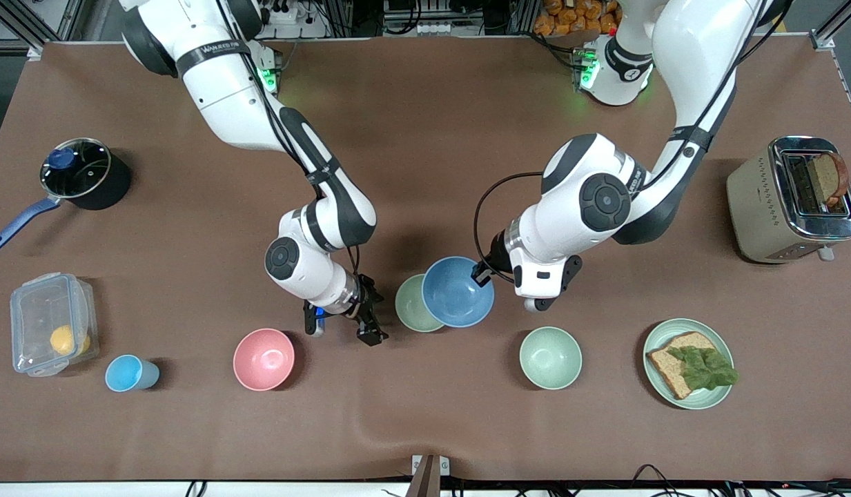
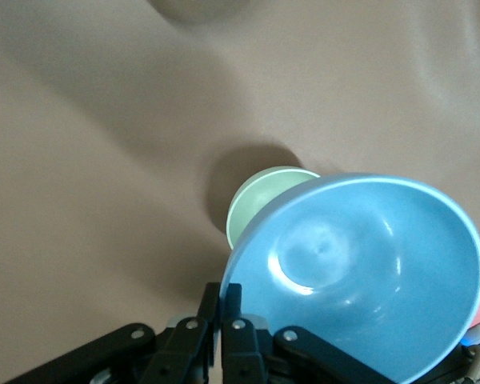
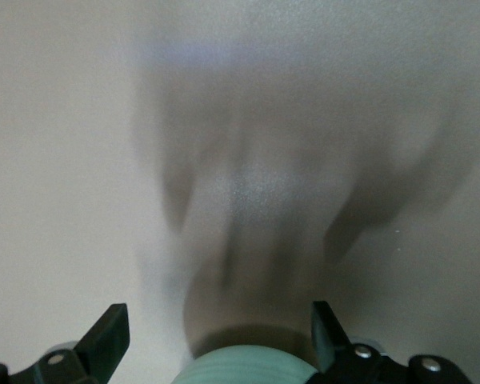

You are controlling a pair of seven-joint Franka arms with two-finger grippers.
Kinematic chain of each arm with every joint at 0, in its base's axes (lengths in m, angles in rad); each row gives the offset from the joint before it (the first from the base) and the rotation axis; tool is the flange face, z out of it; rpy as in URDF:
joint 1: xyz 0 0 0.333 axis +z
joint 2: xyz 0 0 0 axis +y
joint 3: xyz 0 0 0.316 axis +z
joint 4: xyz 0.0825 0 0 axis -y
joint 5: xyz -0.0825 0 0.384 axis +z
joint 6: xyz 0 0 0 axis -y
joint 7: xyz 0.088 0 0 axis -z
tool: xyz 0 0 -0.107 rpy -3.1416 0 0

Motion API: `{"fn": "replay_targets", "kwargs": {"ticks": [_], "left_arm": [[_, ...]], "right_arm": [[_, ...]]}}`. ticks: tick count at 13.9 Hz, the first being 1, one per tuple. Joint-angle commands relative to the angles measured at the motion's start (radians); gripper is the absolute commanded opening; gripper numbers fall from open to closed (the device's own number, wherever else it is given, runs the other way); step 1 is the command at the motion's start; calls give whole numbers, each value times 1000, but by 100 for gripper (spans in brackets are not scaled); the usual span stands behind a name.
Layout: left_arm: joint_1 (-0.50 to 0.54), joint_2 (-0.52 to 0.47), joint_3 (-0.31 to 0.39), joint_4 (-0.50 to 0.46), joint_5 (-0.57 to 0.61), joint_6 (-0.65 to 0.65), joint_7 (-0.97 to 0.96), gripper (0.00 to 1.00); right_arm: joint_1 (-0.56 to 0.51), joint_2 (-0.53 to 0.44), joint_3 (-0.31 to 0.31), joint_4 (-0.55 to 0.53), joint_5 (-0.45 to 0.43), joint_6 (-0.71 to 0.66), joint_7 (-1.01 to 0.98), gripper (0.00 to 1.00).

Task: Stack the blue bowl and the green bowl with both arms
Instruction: 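Lower the blue bowl into the green bowl with the left gripper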

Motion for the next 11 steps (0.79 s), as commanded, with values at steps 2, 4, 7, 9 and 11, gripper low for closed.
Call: {"fn": "replay_targets", "kwargs": {"ticks": [2, 4, 7, 9, 11], "left_arm": [[-7, 39, 2, 65, -27, -15, -17, 0], [-7, 56, 3, 77, -33, -10, -16, 0], [-7, 69, 5, 90, -33, -10, -14, 0], [-10, 78, 5, 90, -33, -9, -14, 0], [-17, 87, 25, 90, -33, -7, -12, 0]], "right_arm": [[-4, 13, 1, 16, 17, 8, 4, 100], [1, 15, 1, 16, 17, 8, 4, 100], [-7, 18, 1, 16, 17, 10, -2, 100], [2, 24, -1, 15, 14, 8, -2, 100], [-7, 24, 1, 16, 16, 8, -4, 100]]}}
